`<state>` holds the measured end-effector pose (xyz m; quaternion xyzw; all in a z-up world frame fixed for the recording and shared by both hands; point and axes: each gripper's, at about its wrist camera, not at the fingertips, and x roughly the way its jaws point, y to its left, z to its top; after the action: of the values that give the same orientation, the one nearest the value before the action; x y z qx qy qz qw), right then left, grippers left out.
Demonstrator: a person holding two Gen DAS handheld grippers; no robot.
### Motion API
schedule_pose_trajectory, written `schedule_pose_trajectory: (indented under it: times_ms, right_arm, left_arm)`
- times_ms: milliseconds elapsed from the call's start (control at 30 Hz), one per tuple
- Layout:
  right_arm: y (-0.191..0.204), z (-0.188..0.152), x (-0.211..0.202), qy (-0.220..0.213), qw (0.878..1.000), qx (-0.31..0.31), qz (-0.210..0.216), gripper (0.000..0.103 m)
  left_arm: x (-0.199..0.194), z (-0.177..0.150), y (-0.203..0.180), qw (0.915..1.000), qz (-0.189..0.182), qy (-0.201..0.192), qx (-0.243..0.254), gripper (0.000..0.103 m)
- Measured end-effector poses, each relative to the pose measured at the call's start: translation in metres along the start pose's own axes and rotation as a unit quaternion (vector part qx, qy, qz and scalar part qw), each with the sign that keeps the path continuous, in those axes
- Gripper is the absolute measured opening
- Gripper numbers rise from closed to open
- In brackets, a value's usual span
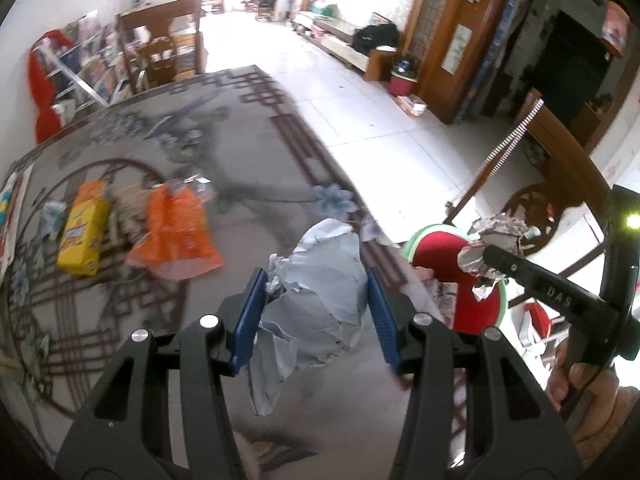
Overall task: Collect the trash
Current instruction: 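Carry both crumpled papers over the red bucket with both tools, then open both tools to drop the crumpled papers into the red bucket, then grasp the yellow iced tea box with the left tool while the right tool grasps the orange plastic bag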
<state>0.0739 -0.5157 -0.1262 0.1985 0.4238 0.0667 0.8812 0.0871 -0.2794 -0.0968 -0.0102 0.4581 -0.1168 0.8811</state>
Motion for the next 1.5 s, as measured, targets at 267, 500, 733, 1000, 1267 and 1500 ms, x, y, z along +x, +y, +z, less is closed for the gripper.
schedule_pose_trajectory:
  times_ms: [267,500,733,1000,1267,1500]
  right_arm:
    - [-0.07,0.003,-0.024,-0.022,0.996,0.066,-0.048,0.035]
    - [-0.113,0.002,-0.036,-0.025,0.99,0.121,-0.068,0.036]
    - [-0.119,0.005,-0.031,-0.016,0.988,0.139,-0.068,0.072]
    - [-0.103,0.005,-0.015,0.002,0.99,0.126,-0.058,0.072]
    - [-0.067,0.002,0.003,0.019,0.994,0.098,-0.051,0.072]
    - [-0.02,-0.011,0.016,0.036,0.997,0.058,-0.049,0.072]
  left_arm:
    - [0.029,0.016,-0.068,0.9952,-0.071,0.015,0.066,0.048]
    - [0.056,0.016,-0.122,0.9847,-0.125,0.046,0.113,0.056]
    - [0.061,0.016,-0.125,0.9846,-0.131,0.045,0.106,0.086]
    - [0.043,0.013,-0.032,0.9987,-0.031,0.007,0.041,0.087]
    - [0.02,0.023,0.157,0.9835,0.155,-0.024,-0.09,0.087]
    - [0.057,0.036,0.264,0.9718,0.187,0.036,-0.139,0.087]
